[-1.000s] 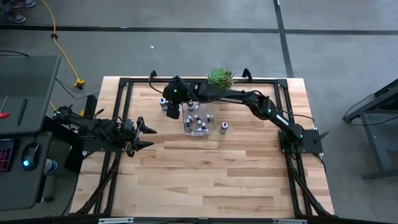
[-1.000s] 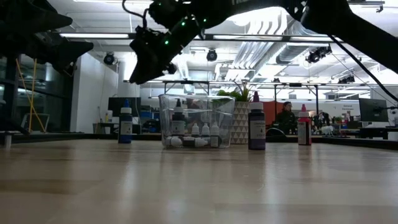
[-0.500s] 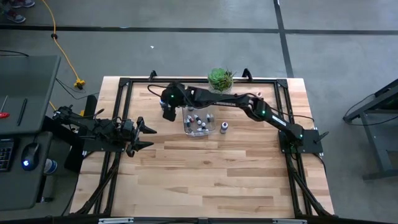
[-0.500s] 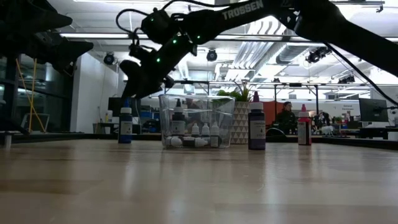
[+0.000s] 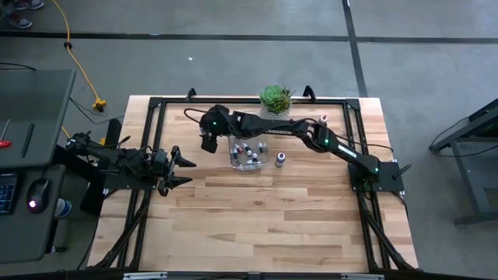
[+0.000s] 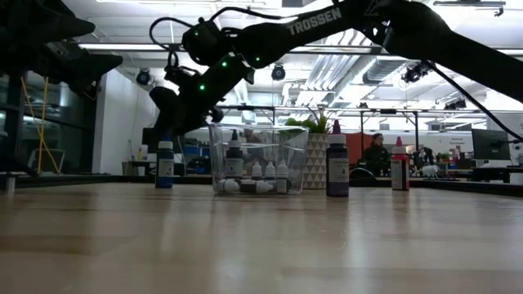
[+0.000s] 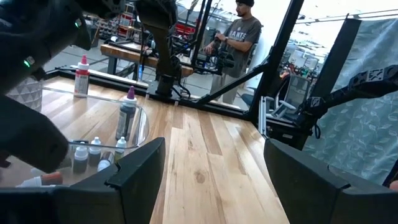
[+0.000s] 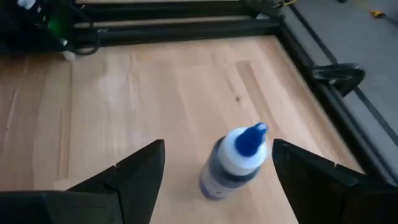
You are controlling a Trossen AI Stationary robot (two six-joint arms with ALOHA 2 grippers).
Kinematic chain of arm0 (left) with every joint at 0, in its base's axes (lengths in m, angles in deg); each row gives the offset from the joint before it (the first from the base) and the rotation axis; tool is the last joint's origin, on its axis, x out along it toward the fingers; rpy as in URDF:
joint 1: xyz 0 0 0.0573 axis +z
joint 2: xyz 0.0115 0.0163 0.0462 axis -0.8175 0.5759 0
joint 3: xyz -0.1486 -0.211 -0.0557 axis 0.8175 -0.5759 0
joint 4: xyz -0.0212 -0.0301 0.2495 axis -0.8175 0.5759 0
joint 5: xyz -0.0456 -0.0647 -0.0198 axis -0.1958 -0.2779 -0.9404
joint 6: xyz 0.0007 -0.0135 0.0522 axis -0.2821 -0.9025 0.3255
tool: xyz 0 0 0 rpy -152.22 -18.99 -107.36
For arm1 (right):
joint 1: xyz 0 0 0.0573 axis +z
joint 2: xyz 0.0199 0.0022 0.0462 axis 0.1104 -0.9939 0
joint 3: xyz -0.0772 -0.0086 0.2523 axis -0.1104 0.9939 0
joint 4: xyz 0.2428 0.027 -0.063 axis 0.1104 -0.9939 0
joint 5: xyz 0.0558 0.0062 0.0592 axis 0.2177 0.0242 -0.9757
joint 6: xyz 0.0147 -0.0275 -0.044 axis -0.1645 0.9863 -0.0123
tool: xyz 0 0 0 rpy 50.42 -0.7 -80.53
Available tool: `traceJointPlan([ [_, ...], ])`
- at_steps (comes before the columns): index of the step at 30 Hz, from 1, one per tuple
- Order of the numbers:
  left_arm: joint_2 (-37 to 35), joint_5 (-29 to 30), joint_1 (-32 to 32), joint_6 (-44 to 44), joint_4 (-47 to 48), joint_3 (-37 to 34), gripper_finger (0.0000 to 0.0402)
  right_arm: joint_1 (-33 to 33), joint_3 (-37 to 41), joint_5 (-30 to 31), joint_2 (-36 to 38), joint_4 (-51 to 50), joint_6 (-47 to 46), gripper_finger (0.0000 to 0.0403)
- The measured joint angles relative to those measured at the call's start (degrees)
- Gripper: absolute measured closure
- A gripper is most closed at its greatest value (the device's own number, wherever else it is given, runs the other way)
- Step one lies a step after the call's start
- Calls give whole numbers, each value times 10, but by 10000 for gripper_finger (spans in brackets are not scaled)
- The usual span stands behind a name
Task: Pick & Place food coloring
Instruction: Put the big blue food coloring bottle into the transparent bin
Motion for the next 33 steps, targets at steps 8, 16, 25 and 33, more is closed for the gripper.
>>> traceJointPlan([
  [8, 0, 0, 0, 0, 0, 0, 130, -3, -1, -10, -10, 6, 2, 116],
  [16, 0, 0, 0, 0, 0, 0, 130, -5, -1, -19, -20, 13, 10, 116],
  [25, 0, 0, 0, 0, 0, 0, 130, -10, -1, -25, -27, 26, 19, 116],
  [33, 0, 0, 0, 0, 0, 0, 130, -11, -1, -24, -31, 58, 17, 118],
])
